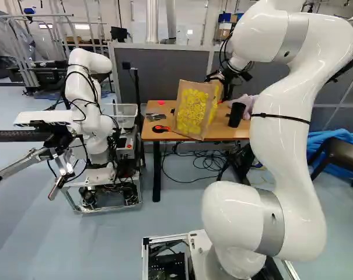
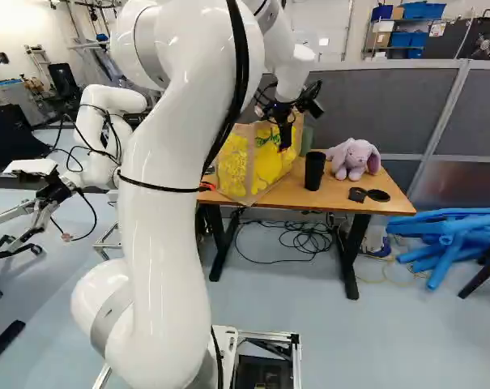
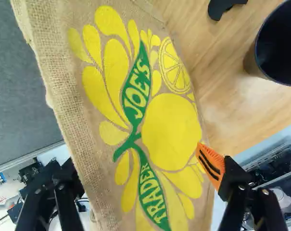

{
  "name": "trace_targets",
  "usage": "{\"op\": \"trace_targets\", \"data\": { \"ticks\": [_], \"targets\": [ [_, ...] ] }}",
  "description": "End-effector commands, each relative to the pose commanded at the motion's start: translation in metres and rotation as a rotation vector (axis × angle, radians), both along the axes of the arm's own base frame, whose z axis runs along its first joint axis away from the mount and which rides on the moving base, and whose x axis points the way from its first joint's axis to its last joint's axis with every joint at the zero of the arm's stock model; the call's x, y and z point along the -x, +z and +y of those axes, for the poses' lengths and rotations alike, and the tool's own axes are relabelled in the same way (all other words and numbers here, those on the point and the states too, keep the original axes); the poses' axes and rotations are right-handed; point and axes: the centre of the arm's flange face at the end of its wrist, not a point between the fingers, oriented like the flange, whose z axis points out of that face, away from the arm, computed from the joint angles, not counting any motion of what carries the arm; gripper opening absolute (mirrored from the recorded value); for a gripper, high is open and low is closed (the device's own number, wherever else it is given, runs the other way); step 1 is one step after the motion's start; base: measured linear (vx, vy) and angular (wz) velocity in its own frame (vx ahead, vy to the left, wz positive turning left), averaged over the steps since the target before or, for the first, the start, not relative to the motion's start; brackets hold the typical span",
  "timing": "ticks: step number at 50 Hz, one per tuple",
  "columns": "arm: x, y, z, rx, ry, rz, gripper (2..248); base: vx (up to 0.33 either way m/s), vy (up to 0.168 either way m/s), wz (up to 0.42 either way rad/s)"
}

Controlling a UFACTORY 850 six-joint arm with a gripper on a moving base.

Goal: Pick up the bag on the ground and place it on the table

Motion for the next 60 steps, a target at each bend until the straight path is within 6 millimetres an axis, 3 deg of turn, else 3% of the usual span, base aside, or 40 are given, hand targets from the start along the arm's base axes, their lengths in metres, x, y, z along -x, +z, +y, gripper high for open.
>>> {"op": "trace_targets", "data": {
  "ticks": [60],
  "targets": [
    [0.024,0.084,0.01,0.05,0.0,-0.122,247,0.0,0.0,0.0]
  ]
}}
